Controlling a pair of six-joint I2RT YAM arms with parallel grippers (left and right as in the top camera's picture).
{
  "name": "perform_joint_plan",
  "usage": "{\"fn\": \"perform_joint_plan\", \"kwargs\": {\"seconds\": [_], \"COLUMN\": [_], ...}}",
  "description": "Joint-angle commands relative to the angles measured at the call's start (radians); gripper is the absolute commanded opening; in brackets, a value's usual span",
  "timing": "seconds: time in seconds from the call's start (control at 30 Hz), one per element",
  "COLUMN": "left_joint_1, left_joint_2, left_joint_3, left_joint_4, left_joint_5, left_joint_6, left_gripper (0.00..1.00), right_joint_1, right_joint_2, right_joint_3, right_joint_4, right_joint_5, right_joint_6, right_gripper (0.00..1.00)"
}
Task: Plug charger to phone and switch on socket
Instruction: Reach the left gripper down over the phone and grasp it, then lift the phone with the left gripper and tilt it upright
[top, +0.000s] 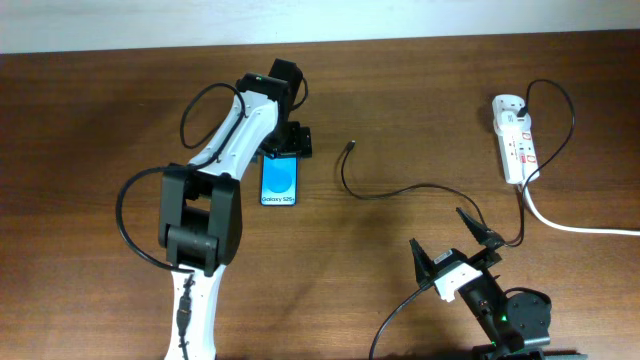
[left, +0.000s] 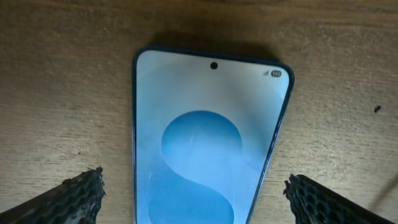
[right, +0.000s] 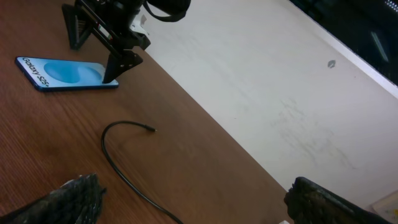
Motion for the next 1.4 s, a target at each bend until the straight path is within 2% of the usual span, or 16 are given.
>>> {"fn": "perform_joint_plan", "kwargs": {"seconds": [0.0, 0.37, 0.57, 0.77, 0.83, 0.9, 0.97, 1.17, 1.23, 1.3, 1.37], "left_joint_1": [0.004, 0.002, -0.003, -0.003, -0.003, 0.0, 0.003, 0.027, 0.034, 0.055, 0.082], "left_joint_2": [0.024, 0.028, 0.028, 0.028, 0.028, 0.027, 0.027, 0.026, 0.026, 0.026, 0.026], "left_joint_3": [-0.005, -0.093, -0.171, -0.171, -0.171, -0.163, -0.113, 0.25, 0.363, 0.426, 0.438], "left_joint_4": [0.011, 0.03, 0.064, 0.097, 0.108, 0.107, 0.071, -0.196, -0.243, -0.257, -0.256], "left_joint_5": [-0.021, 0.051, 0.031, 0.031, 0.027, 0.012, 0.012, 0.014, 0.043, 0.145, 0.284], "left_joint_6": [0.019, 0.019, 0.042, 0.042, 0.042, 0.042, 0.042, 0.041, 0.037, 0.034, 0.034], "left_gripper": [0.99, 0.99, 1.0, 0.84, 0.75, 0.74, 0.73, 0.73, 0.72, 0.67, 0.53], "right_joint_1": [0.006, 0.006, 0.006, 0.006, 0.006, 0.006, 0.006, 0.006, 0.006, 0.006, 0.006], "right_joint_2": [-0.007, -0.007, -0.007, -0.007, -0.007, -0.007, -0.007, -0.007, -0.007, -0.007, -0.007], "right_joint_3": [-0.007, -0.007, -0.007, -0.007, -0.007, -0.007, -0.007, -0.007, -0.007, -0.007, -0.007], "right_joint_4": [-0.003, -0.002, -0.003, -0.003, -0.003, -0.003, -0.002, -0.003, -0.003, -0.003, -0.003], "right_joint_5": [-0.008, -0.008, -0.008, -0.008, -0.008, -0.008, -0.008, -0.008, -0.009, -0.008, -0.008], "right_joint_6": [0.004, 0.004, 0.004, 0.004, 0.004, 0.004, 0.004, 0.004, 0.004, 0.004, 0.004], "right_gripper": [0.98, 0.98, 0.98, 0.98, 0.98, 0.98, 0.98, 0.98, 0.98, 0.98, 0.98]}}
